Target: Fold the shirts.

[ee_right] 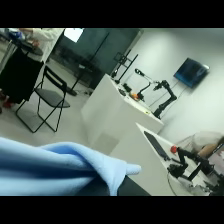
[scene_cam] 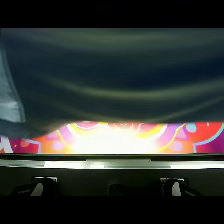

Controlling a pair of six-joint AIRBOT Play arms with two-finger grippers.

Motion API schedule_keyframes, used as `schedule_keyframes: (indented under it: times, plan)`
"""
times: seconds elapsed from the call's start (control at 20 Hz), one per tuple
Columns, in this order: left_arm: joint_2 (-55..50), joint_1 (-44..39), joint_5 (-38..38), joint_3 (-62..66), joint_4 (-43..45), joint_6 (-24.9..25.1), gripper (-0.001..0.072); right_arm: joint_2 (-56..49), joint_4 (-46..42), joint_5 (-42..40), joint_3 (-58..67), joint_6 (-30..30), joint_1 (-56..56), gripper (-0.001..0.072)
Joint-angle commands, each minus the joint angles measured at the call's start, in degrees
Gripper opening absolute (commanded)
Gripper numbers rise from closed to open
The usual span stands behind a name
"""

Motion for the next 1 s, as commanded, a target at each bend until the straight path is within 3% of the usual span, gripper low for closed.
schedule_keyframes:
  times: [0.0, 0.15, 0.3, 0.4, 0.5, 0.65, 0.8, 0.95]
  plan:
    - [-1.22, -0.02, -2.36, 0.39, -0.07, -0.39, 0.0029, -0.96, -1.25, 4.57, 0.26, 0.63, 0.07, 0.0051]
    - [-7.06, -0.04, -10.14, 0.26, 0.09, -0.39, 0.0029, -8.41, -0.37, 14.38, 0.20, -0.31, 0.07, 0.0049]
    - [-17.18, -0.09, -20.41, -5.25, 0.17, -0.33, 0.0029, -22.97, 4.79, 30.21, -1.16, -1.27, 0.52, 0.0048]
    - [-22.67, -0.66, -21.31, -15.10, 0.22, 0.79, 0.0029, -31.87, -0.44, 33.44, -6.19, -1.05, 6.21, 0.0048]
    - [-27.50, -2.45, -15.87, -26.97, 0.22, 1.88, 0.0029, -39.76, -8.00, 28.92, -12.00, 0.72, 13.42, 0.0049]
    - [-37.07, -4.94, -3.21, -36.39, 0.11, 2.05, 0.0030, -51.58, -12.04, 12.46, -13.68, 6.95, 19.12, 0.0050]
    - [-48.89, -5.68, 5.14, -32.72, -2.60, 2.03, 0.0031, -59.89, -9.35, -4.46, -13.68, 12.87, 20.06, 0.0050]
    - [-57.70, -5.70, 7.93, -25.55, -4.90, 2.05, 0.0031, -63.87, -9.18, -15.34, -13.68, 16.52, 20.00, 0.0051]
